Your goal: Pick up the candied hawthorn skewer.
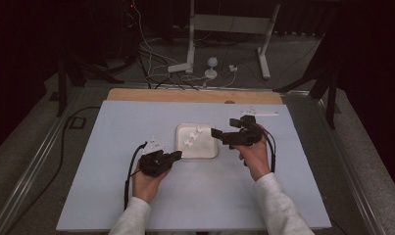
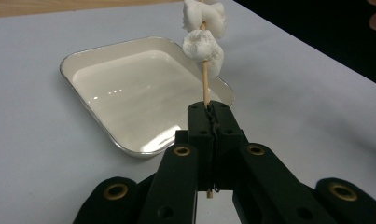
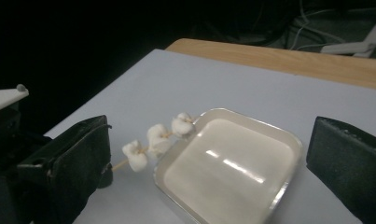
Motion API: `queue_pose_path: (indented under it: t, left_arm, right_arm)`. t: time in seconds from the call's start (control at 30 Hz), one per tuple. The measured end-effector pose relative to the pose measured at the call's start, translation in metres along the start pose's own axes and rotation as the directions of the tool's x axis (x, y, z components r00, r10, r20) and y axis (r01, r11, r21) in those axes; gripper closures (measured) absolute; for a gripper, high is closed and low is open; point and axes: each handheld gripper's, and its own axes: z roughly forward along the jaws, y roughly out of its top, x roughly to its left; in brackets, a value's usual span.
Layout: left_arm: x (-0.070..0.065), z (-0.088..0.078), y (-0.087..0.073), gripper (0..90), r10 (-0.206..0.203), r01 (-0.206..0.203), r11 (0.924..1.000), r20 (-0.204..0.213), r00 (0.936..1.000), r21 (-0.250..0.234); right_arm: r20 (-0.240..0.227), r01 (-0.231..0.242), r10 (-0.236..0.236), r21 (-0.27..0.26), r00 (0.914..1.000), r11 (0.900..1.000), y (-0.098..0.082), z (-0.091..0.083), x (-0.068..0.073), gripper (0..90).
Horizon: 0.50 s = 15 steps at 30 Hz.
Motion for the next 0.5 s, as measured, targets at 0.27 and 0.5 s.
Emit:
queue_pose_path:
  t: [0.27, 0.5]
  left_arm:
    - [-0.002, -0.002, 0.002, 90.0, 0.018, -0.017, 0.9994, 0.012, 0.9998, -0.029]
    - [-0.005, -0.002, 0.002, 90.0, 0.030, -0.029, 0.9987, 0.024, 0.9993, -0.042]
  right_arm:
    - [-0.037, -0.055, 0.055, 0.002, 0.9978, 0.999, 0.001, 0.011, -0.005, 0.2]
    - [-0.050, -0.101, 0.101, 0.015, 0.9936, 0.995, 0.001, 0.017, -0.012, 0.2]
